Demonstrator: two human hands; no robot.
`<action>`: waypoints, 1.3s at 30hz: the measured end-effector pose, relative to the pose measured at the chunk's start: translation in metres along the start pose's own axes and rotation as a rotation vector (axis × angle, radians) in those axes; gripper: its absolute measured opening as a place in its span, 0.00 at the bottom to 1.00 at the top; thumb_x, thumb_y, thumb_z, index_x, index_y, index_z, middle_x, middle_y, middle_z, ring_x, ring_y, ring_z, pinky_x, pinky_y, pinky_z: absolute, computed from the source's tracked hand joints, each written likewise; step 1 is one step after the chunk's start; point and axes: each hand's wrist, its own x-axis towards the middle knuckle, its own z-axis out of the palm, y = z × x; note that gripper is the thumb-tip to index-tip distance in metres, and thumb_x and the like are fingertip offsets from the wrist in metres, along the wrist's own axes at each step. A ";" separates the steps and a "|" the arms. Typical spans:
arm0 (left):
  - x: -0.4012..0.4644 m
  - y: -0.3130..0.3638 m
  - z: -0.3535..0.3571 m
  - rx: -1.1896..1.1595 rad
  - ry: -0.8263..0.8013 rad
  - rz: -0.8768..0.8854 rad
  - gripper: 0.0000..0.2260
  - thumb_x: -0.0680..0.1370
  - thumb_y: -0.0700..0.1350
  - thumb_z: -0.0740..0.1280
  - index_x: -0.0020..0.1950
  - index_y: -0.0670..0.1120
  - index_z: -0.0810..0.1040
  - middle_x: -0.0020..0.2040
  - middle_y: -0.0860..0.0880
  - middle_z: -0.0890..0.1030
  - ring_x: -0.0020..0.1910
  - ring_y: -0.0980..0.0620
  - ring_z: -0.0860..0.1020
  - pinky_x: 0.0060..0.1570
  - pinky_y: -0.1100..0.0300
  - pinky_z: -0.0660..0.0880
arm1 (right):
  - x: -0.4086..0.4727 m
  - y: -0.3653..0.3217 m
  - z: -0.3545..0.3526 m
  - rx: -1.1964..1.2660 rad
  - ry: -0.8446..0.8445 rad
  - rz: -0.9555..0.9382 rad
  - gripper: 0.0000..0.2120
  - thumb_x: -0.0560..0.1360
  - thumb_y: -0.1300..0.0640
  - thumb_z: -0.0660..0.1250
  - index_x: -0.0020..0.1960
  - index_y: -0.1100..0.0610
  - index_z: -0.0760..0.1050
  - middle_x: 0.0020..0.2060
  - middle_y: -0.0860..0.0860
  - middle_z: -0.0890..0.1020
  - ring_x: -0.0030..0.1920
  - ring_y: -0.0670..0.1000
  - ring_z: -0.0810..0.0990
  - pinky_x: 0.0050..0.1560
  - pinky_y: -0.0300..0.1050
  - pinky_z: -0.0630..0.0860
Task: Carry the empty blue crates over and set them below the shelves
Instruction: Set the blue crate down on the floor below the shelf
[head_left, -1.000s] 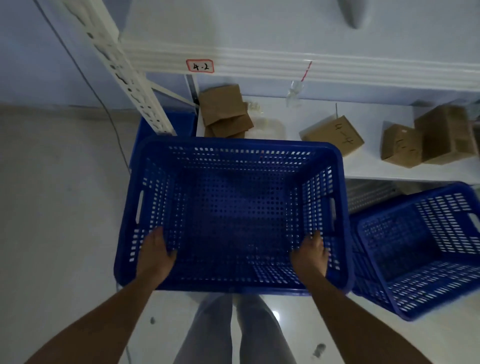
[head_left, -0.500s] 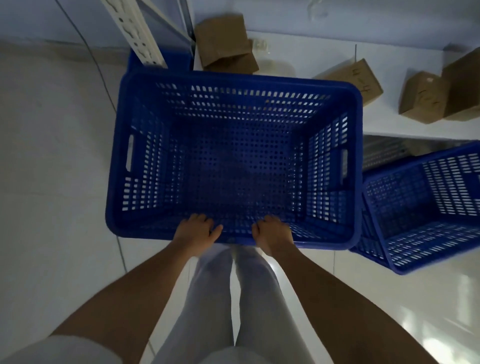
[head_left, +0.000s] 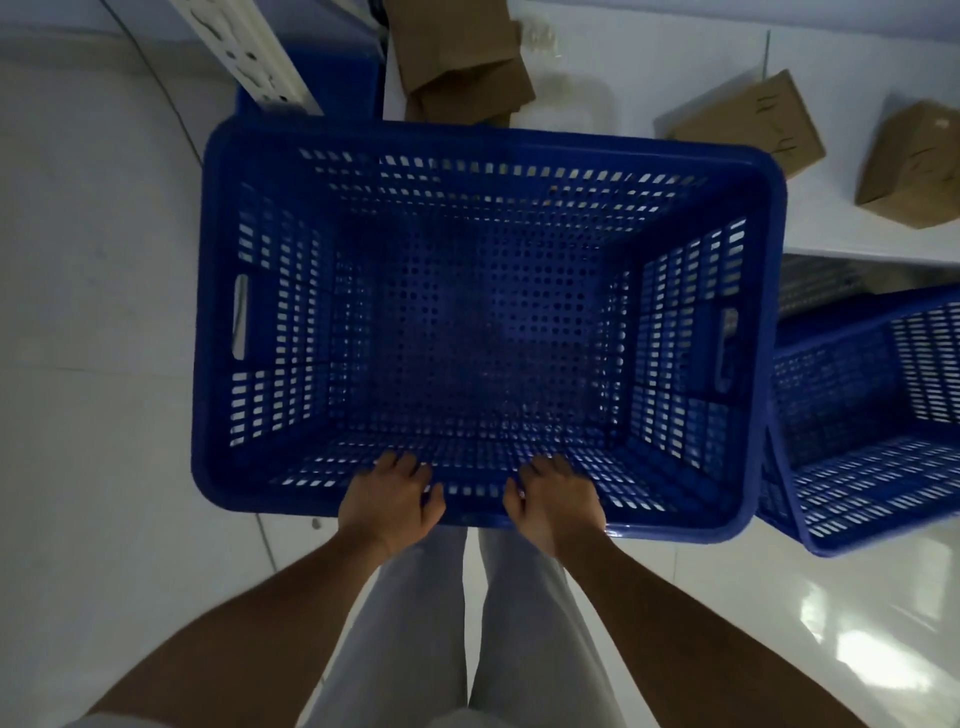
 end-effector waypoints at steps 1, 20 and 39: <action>0.001 -0.001 0.003 0.030 0.031 0.018 0.19 0.71 0.53 0.54 0.35 0.47 0.82 0.34 0.49 0.81 0.34 0.48 0.80 0.21 0.58 0.73 | 0.001 0.000 0.001 -0.002 0.005 -0.005 0.41 0.68 0.41 0.32 0.57 0.59 0.77 0.57 0.55 0.78 0.59 0.57 0.75 0.48 0.49 0.75; 0.011 0.013 -0.017 0.100 -0.312 0.199 0.21 0.76 0.51 0.60 0.68 0.47 0.69 0.64 0.46 0.74 0.61 0.44 0.74 0.57 0.50 0.74 | -0.010 -0.015 -0.017 -0.292 -0.257 -0.214 0.16 0.72 0.60 0.64 0.59 0.62 0.74 0.55 0.59 0.78 0.57 0.59 0.77 0.48 0.50 0.76; 0.001 0.026 -0.062 0.147 -0.468 0.155 0.17 0.77 0.48 0.59 0.62 0.43 0.75 0.54 0.44 0.79 0.51 0.45 0.77 0.52 0.54 0.74 | -0.021 -0.016 -0.042 0.058 -0.395 -0.071 0.11 0.72 0.53 0.64 0.52 0.57 0.74 0.47 0.55 0.76 0.47 0.54 0.75 0.44 0.45 0.71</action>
